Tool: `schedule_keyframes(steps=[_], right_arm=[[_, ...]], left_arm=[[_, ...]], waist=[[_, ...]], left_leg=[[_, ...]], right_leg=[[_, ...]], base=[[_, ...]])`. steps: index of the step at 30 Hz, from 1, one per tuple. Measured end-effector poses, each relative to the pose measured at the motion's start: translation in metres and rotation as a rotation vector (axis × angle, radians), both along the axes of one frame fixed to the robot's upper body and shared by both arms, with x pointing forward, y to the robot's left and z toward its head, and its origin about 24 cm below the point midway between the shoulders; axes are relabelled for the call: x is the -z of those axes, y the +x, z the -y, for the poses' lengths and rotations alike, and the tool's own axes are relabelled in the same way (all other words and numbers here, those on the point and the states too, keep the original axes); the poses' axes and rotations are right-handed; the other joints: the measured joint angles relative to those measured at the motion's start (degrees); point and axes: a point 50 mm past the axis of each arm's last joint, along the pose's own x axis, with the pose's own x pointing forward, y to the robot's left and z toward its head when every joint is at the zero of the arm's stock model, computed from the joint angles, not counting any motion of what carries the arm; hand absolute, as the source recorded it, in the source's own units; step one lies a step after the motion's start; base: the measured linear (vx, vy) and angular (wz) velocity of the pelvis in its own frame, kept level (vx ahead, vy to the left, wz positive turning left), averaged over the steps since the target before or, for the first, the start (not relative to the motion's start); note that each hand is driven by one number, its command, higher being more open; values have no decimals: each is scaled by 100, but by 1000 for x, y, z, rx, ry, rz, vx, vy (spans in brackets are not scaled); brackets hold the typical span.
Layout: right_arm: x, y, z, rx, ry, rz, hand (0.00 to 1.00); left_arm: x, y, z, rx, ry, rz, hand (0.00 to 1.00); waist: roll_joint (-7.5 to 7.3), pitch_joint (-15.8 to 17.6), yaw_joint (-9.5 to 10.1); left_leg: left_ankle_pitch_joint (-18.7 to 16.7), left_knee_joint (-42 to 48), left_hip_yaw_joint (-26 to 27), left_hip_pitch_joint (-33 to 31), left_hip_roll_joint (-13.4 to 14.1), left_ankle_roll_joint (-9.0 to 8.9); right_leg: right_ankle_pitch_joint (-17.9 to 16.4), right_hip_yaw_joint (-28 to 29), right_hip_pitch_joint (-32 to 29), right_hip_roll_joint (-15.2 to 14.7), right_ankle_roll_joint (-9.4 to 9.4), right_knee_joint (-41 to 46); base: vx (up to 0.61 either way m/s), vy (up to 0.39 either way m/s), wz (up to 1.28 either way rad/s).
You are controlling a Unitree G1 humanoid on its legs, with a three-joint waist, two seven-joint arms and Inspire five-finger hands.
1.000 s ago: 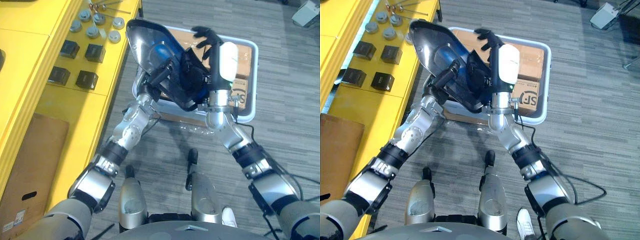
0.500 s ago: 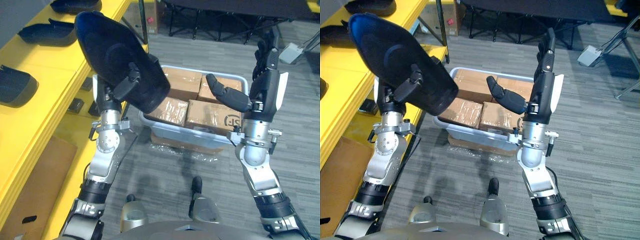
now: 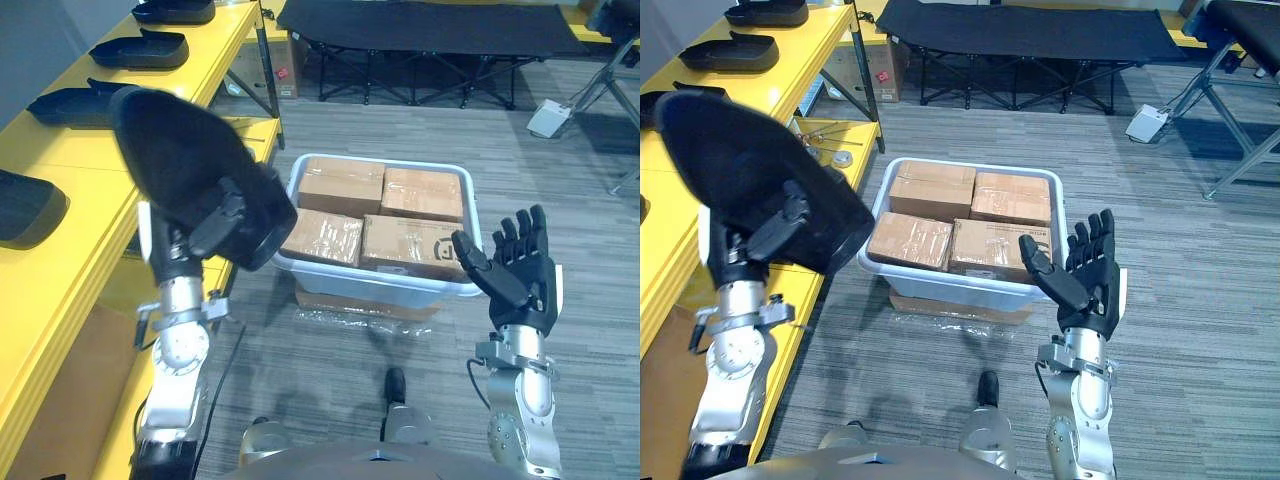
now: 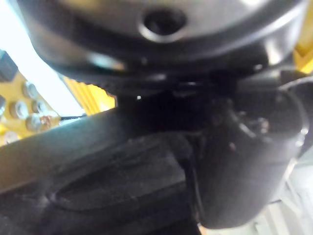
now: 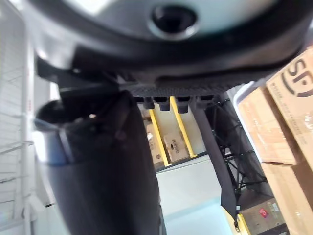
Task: Walk over and take three plastic housings, then place them on the shelf
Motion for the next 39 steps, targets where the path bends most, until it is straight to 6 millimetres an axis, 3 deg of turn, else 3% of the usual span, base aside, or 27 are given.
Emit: schedule_keyframes(steps=[3, 7, 9, 11, 14, 17, 21, 23, 26, 31, 36, 37, 39], right_arm=[[1, 4, -9, -73, 27, 14, 100], [-8, 34, -32, -207, -78, 26, 100], [-15, 46, -37, -234, -144, 21, 100], [-21, 52, -36, -223, -171, 37, 100], [-32, 61, -36, -220, -215, 64, 100], [-33, 63, -38, -211, -277, 57, 100], [-23, 53, -28, -141, -251, -11, 100], [-15, 38, -13, -57, -223, -49, 100], [-12, 31, 0, -16, -226, -65, 100], [-24, 35, -6, -69, -249, 22, 100], [-28, 35, -14, -106, -250, 52, 100], [-28, 35, -14, -105, -250, 60, 100], [-32, 35, -14, -90, -250, 82, 100]], left_arm=[[2, -15, -22, -100, -25, -8, 0], [0, -39, -42, -189, -95, 12, 0], [-2, -44, -43, -173, -74, 10, 0], [-5, -45, -42, -129, -50, 12, 0], [-7, -49, -42, -91, -33, 5, 0], [-6, -47, -38, -20, -27, 1, 0], [-9, -40, -28, 131, 24, -8, 0], [-14, -30, -17, 260, 63, -2, 0], [-18, -15, -1, 363, 71, 24, 0], [-9, -10, 12, 388, 19, 4, 0], [-3, -12, 9, 340, -10, -15, 0], [-3, -12, 8, 338, -10, -14, 0], [-4, -13, 5, 325, -3, -10, 0]], waist=[[77, -25, 236], [170, -61, 689], [205, -78, 884], [180, -88, 880], [202, -94, 1039], [149, -117, 1019], [21, -191, 689], [-70, -250, 486], [-67, -246, 354], [3, -196, 358], [12, -83, 369], [-59, -42, 377], [-42, -15, 398]], left_leg=[[35, 112, -467, -293, 0, 36], [206, 202, -1166, -545, -74, 192], [264, 393, -1209, -741, -130, 362], [394, 578, -856, -1018, -225, 725], [520, 424, -797, -1078, -364, 643], [660, 249, -802, -1117, -556, 489], [739, 132, -1331, -1164, -919, 542], [940, 17, -1689, -1192, -1153, 476], [1146, -25, -1740, -1332, -1223, 471], [1137, 0, -1549, -1241, -1061, 465], [808, 397, -1393, -1219, -1043, 445], [792, 435, -1324, -1230, -1043, 470], [224, 1545, -897, -1561, -1077, 813]], right_leg=[[-42, -431, 106, -27, -11, 2], [-269, -1130, 415, -96, 2, 115], [-446, -1597, 714, -159, 16, 105], [-548, -2048, 971, -290, 71, 91], [-614, -2257, 1090, -435, 162, 109], [-742, -2071, 1051, -607, 268, 270], [-1729, -796, 810, -546, 245, 1131], [-2273, -263, 658, -492, 39, 1684], [-2302, -223, 659, -478, 69, 1830], [-2348, -187, 695, -362, 86, 1854], [-2674, -213, 788, -413, 86, 2148], [-2693, -242, 805, -454, 105, 2144], [-2762, -329, 960, -557, 149, 2187]], base=[[14, -11, 73], [16, -27, 89], [-13, -14, 122], [-27, 14, 155], [-11, 65, 82], [51, 84, 44], [60, 9, 83], [76, -83, 105], [78, -55, 65], [-47, -31, -7], [-112, 15, 2], [-58, 90, 21], [-4, 138, 21]])
